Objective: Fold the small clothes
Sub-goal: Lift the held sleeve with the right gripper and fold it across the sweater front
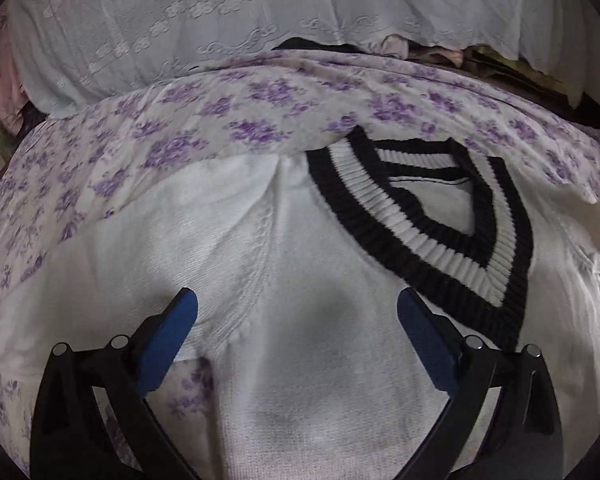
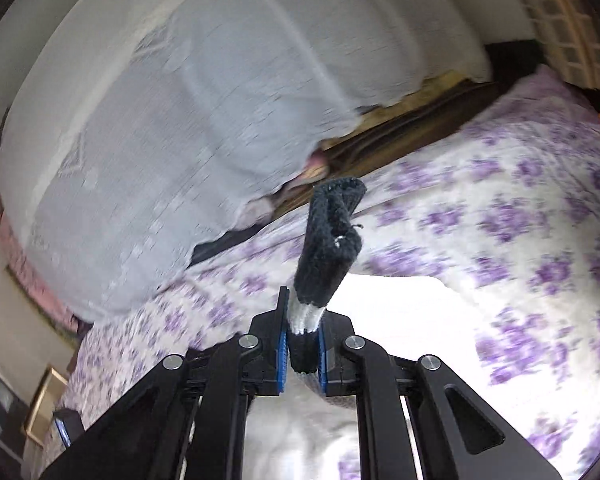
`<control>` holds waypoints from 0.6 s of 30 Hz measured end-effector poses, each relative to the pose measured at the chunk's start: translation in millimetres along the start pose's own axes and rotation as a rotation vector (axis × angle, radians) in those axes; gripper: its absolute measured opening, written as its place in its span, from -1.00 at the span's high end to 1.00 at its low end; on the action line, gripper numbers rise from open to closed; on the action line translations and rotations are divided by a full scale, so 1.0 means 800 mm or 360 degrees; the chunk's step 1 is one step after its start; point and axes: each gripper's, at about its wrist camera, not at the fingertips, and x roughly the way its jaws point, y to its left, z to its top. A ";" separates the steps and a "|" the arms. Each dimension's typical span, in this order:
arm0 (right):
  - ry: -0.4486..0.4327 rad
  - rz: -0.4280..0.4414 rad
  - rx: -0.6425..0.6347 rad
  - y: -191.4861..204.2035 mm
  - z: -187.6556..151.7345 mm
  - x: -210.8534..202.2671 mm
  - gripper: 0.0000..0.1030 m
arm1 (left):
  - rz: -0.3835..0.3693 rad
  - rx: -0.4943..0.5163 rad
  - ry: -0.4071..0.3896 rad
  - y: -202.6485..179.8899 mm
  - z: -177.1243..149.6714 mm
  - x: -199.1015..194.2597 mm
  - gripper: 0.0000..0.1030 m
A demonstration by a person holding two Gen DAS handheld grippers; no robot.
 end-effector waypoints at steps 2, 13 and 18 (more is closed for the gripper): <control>0.0056 0.0043 -0.0062 0.037 -0.013 0.010 0.77 | -0.0074 -0.0006 0.0005 0.001 0.005 -0.002 -0.89; 0.0271 0.0232 -0.0261 0.199 -0.068 0.066 0.77 | -0.0527 -0.0320 -0.0030 0.001 0.083 -0.010 -0.89; 0.0374 0.0258 -0.0292 0.226 -0.091 0.103 0.77 | -0.0543 -0.0417 0.0064 0.020 0.072 0.029 -0.88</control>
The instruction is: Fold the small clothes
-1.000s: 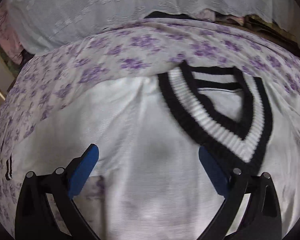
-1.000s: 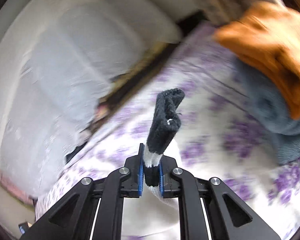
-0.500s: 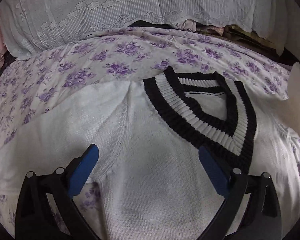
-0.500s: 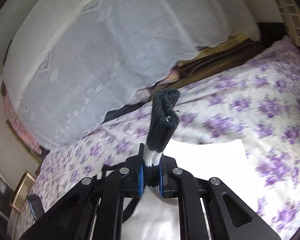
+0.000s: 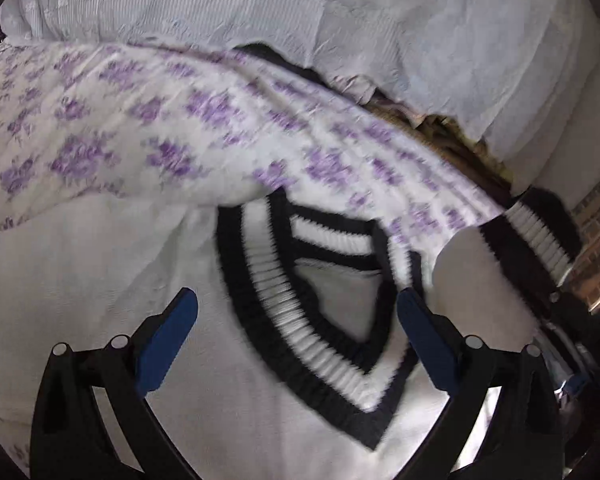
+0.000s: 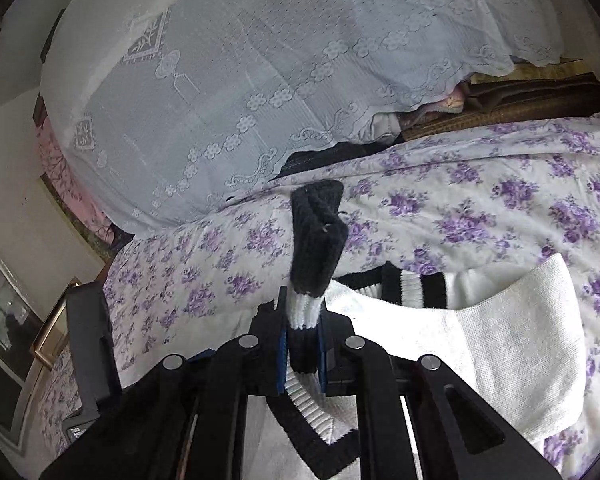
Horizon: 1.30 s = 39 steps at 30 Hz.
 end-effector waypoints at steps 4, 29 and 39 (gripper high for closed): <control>0.0078 0.0018 -0.0050 0.016 -0.016 0.034 0.77 | 0.0128 0.0000 -0.0066 0.034 0.002 -0.012 -0.88; 0.0167 -0.0098 -0.0044 -0.079 -0.059 -0.036 -0.23 | -0.0243 -0.0192 0.0274 0.050 -0.005 0.023 -0.82; 0.0055 -0.0141 0.0197 -0.147 -0.059 -0.064 -0.23 | -0.0266 -0.0102 0.0327 0.037 -0.011 0.031 0.32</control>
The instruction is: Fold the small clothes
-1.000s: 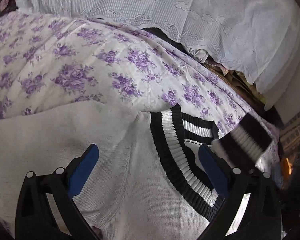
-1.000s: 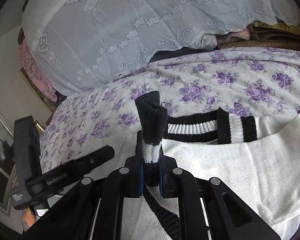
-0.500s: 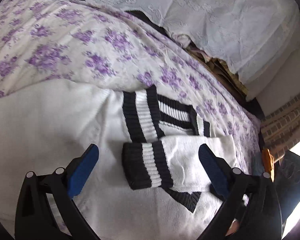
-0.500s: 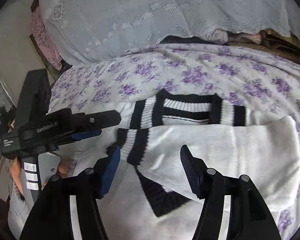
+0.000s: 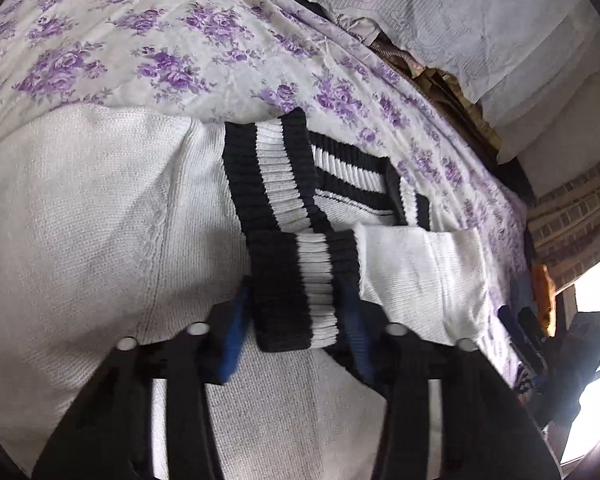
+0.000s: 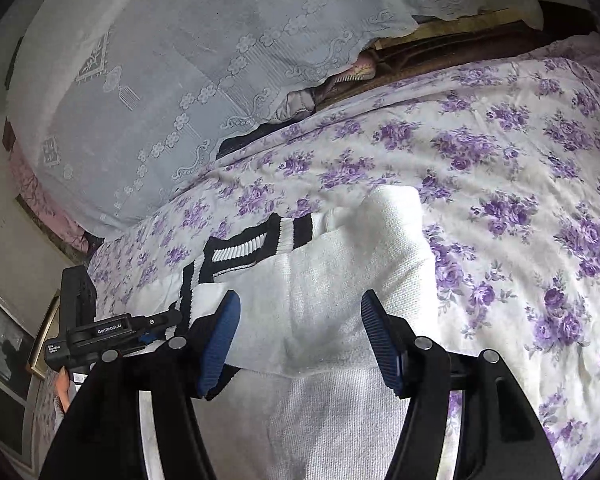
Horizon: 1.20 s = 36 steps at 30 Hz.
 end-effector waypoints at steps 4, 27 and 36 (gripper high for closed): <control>-0.0031 -0.0042 -0.0006 -0.005 0.010 0.000 -0.23 | 0.0083 -0.0006 -0.0131 0.004 0.006 -0.022 0.64; 0.0131 -0.0160 -0.0041 -0.030 0.048 0.076 0.19 | 0.0157 0.0272 -0.0284 -0.044 -0.014 -0.040 0.08; 0.0248 -0.0343 -0.0299 -0.027 -0.007 0.050 0.20 | 0.0502 0.0457 -0.0132 -0.065 -0.034 0.018 -0.05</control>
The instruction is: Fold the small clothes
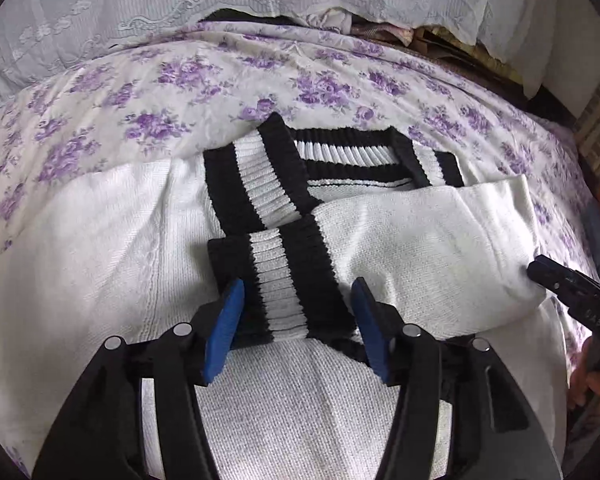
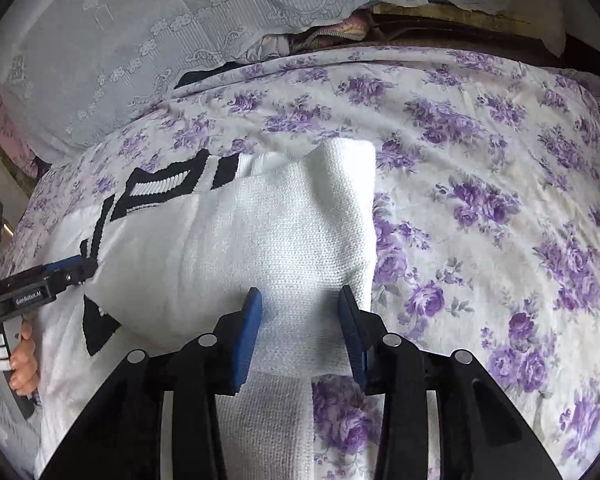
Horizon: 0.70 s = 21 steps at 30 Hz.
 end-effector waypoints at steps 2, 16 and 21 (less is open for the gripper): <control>-0.0049 0.0041 -0.0013 0.010 0.014 -0.007 0.20 | -0.0086 -0.0064 -0.0054 0.010 0.002 -0.014 -0.05; -0.0067 0.0018 -0.0355 0.123 0.028 0.033 -0.15 | -0.0050 -0.0256 -0.0009 0.047 0.010 0.000 -0.43; 0.0080 0.0112 -0.0255 0.087 0.020 0.048 -0.35 | -0.0040 -0.0257 0.0030 0.051 0.005 0.007 -0.42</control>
